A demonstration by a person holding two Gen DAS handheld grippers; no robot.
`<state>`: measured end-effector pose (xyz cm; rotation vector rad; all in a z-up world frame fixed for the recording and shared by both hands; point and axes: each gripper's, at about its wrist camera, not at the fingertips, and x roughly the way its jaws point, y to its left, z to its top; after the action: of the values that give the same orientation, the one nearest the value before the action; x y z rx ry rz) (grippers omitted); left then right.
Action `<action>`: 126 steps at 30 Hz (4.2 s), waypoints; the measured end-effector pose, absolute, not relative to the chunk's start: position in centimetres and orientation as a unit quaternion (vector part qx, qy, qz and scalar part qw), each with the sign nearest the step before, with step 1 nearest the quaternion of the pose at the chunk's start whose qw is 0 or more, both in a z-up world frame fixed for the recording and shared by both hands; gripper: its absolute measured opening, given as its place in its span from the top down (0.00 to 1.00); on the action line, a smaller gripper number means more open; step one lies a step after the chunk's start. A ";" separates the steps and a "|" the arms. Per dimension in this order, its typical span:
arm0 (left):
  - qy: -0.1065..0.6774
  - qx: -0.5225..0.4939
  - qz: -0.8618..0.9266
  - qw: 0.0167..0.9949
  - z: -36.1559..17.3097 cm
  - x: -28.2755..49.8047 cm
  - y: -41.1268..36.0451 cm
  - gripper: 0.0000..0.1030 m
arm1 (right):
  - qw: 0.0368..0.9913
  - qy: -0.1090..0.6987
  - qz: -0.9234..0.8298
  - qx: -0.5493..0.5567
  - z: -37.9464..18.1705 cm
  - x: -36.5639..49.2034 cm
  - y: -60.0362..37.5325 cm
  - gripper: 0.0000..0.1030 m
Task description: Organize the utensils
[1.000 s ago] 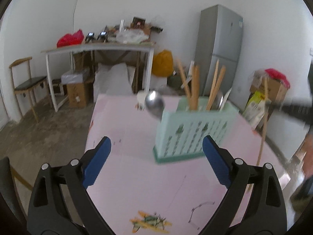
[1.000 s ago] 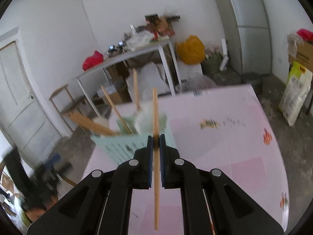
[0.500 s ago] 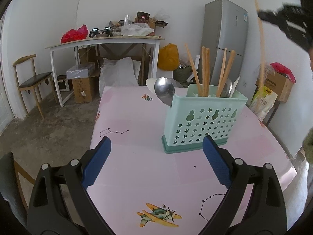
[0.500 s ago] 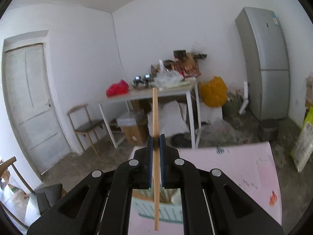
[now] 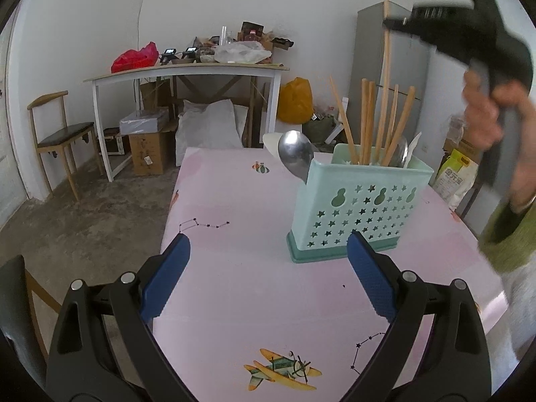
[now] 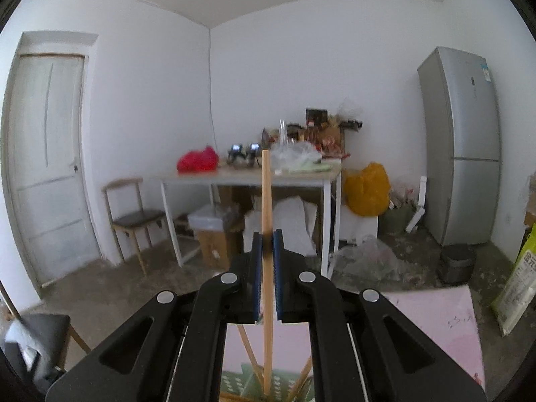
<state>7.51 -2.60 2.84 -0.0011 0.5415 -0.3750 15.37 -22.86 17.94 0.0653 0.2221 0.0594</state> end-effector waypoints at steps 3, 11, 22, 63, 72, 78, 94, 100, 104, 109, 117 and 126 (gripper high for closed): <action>0.265 0.002 -0.183 0.947 2.8 7.4 -2.5 0.12 | 0.986 0.156 0.044 0.039 15.3 16.1 -23.2 0.93; 0.266 -0.003 -0.182 0.947 2.7 7.7 -2.4 0.12 | 0.980 0.178 0.043 0.078 13.7 13.4 -25.5 0.67; 0.263 0.006 -0.186 0.947 2.7 7.3 -2.9 0.12 | 0.972 0.196 0.034 0.129 12.1 7.8 -27.8 0.49; 0.258 0.019 -0.210 0.943 2.6 7.8 -3.7 0.12 | 0.936 0.297 0.033 0.187 5.7 6.4 -31.1 0.29; 0.250 0.006 -0.222 0.942 2.3 9.2 -3.7 0.12 | 0.933 0.297 0.038 0.200 5.2 7.1 -32.7 0.29; 0.246 -0.001 -0.240 0.939 2.1 10.3 -4.4 0.12 | 0.926 0.299 0.031 0.228 4.3 7.4 -34.5 0.29; 0.228 0.002 -0.298 0.927 2.0 12.3 -6.8 0.12 | 0.898 0.293 0.072 0.320 2.3 7.9 -37.6 0.29; 0.231 -0.007 -0.320 0.919 1.8 13.2 -7.8 0.12 | 0.889 0.299 0.113 0.329 2.0 9.6 -37.3 0.29; 0.237 -0.013 -0.332 0.913 1.7 14.1 -8.1 0.12 | 0.882 0.303 0.134 0.335 1.6 10.8 -37.2 0.29; 0.245 -0.025 -0.352 0.903 1.8 15.1 -8.6 0.12 | 0.875 0.306 0.158 0.341 1.3 11.7 -36.6 0.29; 0.252 -0.021 -0.370 0.894 1.7 16.0 -9.9 0.12 | 0.873 0.310 0.154 0.345 0.7 12.3 -36.8 0.29; 0.256 -0.031 -0.369 0.893 1.6 16.1 -9.9 0.12 | 0.863 0.322 0.178 0.345 0.6 12.9 -35.7 0.29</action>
<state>16.09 -9.90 1.59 -0.0642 0.5315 -0.7656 12.95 -35.69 0.56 0.7236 0.6751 0.3724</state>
